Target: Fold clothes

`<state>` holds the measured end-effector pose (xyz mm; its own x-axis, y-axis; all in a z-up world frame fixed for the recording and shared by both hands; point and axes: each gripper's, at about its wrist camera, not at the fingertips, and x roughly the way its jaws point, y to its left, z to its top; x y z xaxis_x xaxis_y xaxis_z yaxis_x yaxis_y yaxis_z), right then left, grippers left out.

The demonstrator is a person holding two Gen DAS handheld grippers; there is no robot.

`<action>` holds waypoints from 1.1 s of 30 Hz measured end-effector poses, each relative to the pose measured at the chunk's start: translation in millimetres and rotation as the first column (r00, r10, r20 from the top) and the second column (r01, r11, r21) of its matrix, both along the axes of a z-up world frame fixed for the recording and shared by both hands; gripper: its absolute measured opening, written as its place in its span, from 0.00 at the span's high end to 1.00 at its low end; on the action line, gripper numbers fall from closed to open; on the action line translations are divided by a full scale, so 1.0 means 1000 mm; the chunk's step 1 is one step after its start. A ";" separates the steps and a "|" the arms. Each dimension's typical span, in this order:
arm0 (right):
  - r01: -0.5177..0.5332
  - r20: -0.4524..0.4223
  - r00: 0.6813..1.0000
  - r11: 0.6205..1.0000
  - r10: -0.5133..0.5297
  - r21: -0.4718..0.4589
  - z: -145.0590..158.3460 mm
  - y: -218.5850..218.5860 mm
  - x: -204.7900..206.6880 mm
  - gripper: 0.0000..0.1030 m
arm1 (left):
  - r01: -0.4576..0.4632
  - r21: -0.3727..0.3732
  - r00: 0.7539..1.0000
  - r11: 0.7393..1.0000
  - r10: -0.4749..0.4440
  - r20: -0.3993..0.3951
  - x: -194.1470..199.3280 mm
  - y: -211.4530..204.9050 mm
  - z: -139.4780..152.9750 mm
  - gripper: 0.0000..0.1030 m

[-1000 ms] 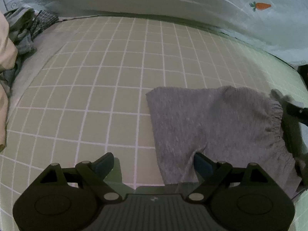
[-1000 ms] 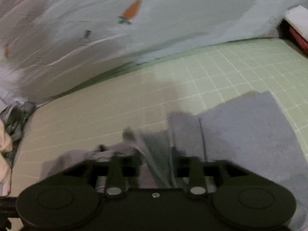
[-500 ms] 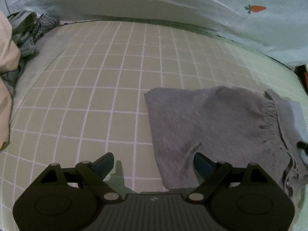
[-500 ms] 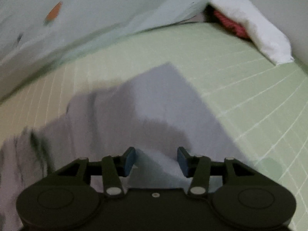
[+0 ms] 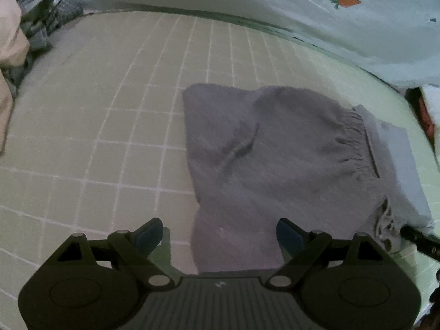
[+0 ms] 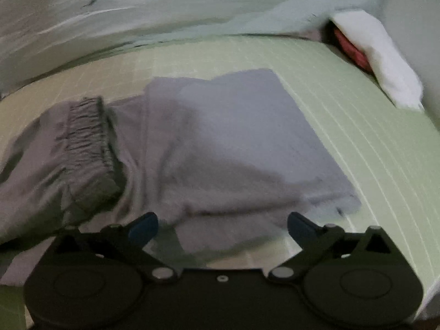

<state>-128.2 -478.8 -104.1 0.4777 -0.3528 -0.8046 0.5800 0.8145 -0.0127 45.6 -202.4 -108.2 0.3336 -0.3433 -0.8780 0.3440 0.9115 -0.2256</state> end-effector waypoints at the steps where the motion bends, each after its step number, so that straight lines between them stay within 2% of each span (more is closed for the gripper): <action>1: 0.011 -0.003 1.000 1.000 -0.011 0.005 0.000 -0.003 -0.004 0.00 | -0.015 -0.014 1.000 1.000 0.015 -0.016 0.001 0.001 -0.002 0.13; 6: 0.024 -0.013 1.000 1.000 -0.024 -0.003 0.002 -0.006 -0.024 0.00 | -0.079 -0.073 0.995 0.994 0.074 -0.067 0.003 0.002 -0.006 0.14; 9: 0.030 -0.027 0.999 0.999 -0.030 -0.014 0.002 -0.008 -0.030 0.00 | -0.107 -0.103 0.992 0.989 0.098 -0.082 0.001 0.001 -0.005 0.23; 12: 0.044 -0.037 0.998 0.999 -0.044 -0.014 0.000 -0.012 -0.040 0.00 | -0.120 -0.131 0.989 0.984 0.108 -0.099 0.000 0.000 -0.005 0.48; 13: 0.049 -0.039 0.998 0.999 -0.049 -0.012 0.000 -0.014 -0.041 0.00 | -0.116 -0.140 0.989 0.983 0.102 -0.107 0.000 0.001 -0.006 0.68; 14: 0.054 -0.041 0.998 0.999 -0.054 -0.011 -0.001 -0.015 -0.043 0.00 | -0.113 -0.148 0.989 0.982 0.096 -0.116 -0.001 0.002 -0.007 0.82; 15: 0.059 -0.043 0.997 0.998 -0.059 -0.010 -0.001 -0.016 -0.045 0.00 | -0.116 -0.149 0.989 0.982 0.100 -0.111 -0.002 0.003 -0.007 0.82; 16: 0.062 -0.043 0.997 0.998 -0.062 -0.008 -0.001 -0.017 -0.047 0.00 | -0.120 -0.148 0.989 0.982 0.105 -0.102 -0.003 0.004 -0.005 0.87; 22: 0.060 -0.039 0.997 0.998 -0.060 -0.016 -0.002 -0.019 -0.048 0.00 | -0.157 -0.125 0.987 0.980 0.152 -0.049 -0.011 0.014 0.002 0.91; 27: 0.077 -0.031 0.997 0.997 -0.078 -0.011 -0.002 -0.020 -0.052 0.00 | -0.237 -0.094 0.972 0.967 0.235 -0.029 -0.014 0.042 0.007 0.92; 30: 0.089 -0.032 0.996 0.996 -0.089 -0.008 -0.003 -0.019 -0.056 0.00 | -0.288 -0.046 0.958 0.957 0.288 0.001 -0.016 0.064 0.011 0.92; 33: 0.101 -0.033 0.994 0.995 -0.101 0.001 -0.005 -0.020 -0.061 0.00 | -0.311 -0.054 0.950 0.949 0.310 -0.031 -0.017 0.086 0.010 0.90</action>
<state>-189.1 -498.5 -108.8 0.4129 -0.3959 -0.8202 0.6587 0.7517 -0.0312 29.0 -116.6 -98.6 0.4128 -0.2759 -0.8680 0.0404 0.9576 -0.2851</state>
